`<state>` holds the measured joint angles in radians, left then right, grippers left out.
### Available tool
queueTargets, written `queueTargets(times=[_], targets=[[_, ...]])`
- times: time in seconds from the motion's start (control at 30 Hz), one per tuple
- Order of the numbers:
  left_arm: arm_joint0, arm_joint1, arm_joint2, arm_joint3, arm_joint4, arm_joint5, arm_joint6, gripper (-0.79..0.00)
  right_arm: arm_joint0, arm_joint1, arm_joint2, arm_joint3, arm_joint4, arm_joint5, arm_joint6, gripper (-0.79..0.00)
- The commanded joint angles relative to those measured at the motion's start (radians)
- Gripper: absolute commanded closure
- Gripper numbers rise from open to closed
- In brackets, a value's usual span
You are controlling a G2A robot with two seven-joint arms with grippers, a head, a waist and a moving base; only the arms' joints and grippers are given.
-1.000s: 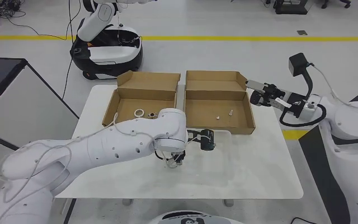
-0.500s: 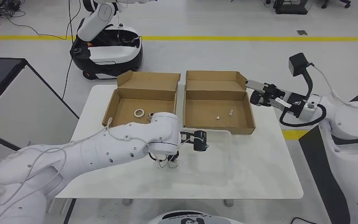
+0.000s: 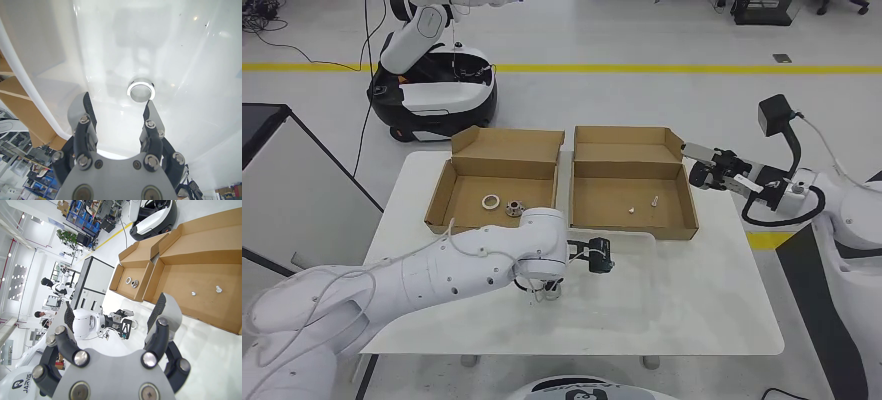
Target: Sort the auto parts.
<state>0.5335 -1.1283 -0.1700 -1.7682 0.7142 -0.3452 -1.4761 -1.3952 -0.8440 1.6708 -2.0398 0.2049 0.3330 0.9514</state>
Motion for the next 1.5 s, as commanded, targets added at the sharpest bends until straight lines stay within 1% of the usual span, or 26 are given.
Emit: queueTargets(times=[0.0, 0.07, 0.23, 0.3, 0.37, 0.4, 0.47, 0.5, 0.53, 0.6, 0.93, 1.0, 1.17, 1.33, 1.43, 1.47], targets=[[0.000, 0.000, 0.000, 0.000, 0.000, 0.000, 0.000, -0.594, 0.000, 0.000, 0.000, 0.000, 0.000, 0.000, 0.000, -0.785], [0.000, 0.000, 0.000, 0.000, 0.000, 0.000, 0.000, -0.563, 0.000, 0.000, 0.000, 0.000, 0.000, 0.000, 0.000, -0.785], [0.000, 0.000, 0.000, 0.000, 0.000, 0.000, 0.000, -0.573, 0.000, 0.000, 0.000, 0.000, 0.000, 0.000, 0.000, -0.785], [0.000, 0.000, 0.000, 0.000, 0.000, 0.000, 0.000, -0.560, 0.000, 0.000, 0.000, 0.000, 0.000, 0.000, 0.000, -0.785], [0.000, 0.000, 0.000, 0.000, 0.000, 0.000, 0.000, -0.526, 0.000, 0.000, 0.000, 0.000, 0.000, 0.000, 0.000, -0.785], [0.000, 0.000, 0.000, 0.000, 0.000, 0.000, 0.000, -0.526, 0.000, 0.000, 0.000, 0.000, 0.000, 0.000, 0.000, -0.785], [0.000, 0.000, 0.000, 0.000, 0.000, 0.000, 0.000, -0.570, 0.000, 0.000, 0.000, 0.000, 0.000, 0.000, 0.000, -0.785], [0.000, 0.000, 0.000, 0.000, 0.000, 0.000, 0.000, -0.628, 0.000, 0.000, 0.000, 0.000, 0.000, 0.000, 0.000, -0.785], [0.000, 0.000, 0.000, 0.000, 0.000, 0.000, 0.000, -0.650, 0.000, 0.000, 0.000, 0.000, 0.000, 0.000, 0.000, -0.785], [0.000, 0.000, 0.000, 0.000, 0.000, 0.000, 0.000, -0.785, 0.000, 0.000, 0.000, 0.000, 0.000, 0.000, 0.000, -0.785], [0.000, 0.000, 0.000, 0.000, 0.000, 0.000, 0.000, -0.785, 0.000, 0.000, 0.000, 0.000, 0.000, 0.000, 0.000, -0.785], [0.009, 0.001, -0.001, 0.003, 0.008, 0.002, 0.020, -0.785, 0.000, 0.000, 0.000, 0.000, 0.000, 0.000, 0.000, -0.785], [0.028, 0.002, -0.004, 0.012, 0.019, -0.030, 0.035, -0.785, 0.000, 0.000, 0.000, 0.000, 0.000, 0.000, 0.000, -0.785], [0.034, 0.001, 0.000, 0.022, 0.020, -0.034, 0.035, -0.785, 0.000, 0.000, 0.000, 0.000, 0.000, 0.000, 0.000, -0.785], [0.034, 0.000, 0.000, 0.028, 0.018, -0.034, 0.035, -0.711, 0.000, 0.000, 0.000, 0.000, 0.000, 0.000, 0.000, -0.785], [0.033, 0.000, 0.000, 0.029, 0.017, -0.034, 0.035, -0.668, 0.000, 0.000, 0.000, 0.000, 0.000, 0.000, 0.000, -0.785]])
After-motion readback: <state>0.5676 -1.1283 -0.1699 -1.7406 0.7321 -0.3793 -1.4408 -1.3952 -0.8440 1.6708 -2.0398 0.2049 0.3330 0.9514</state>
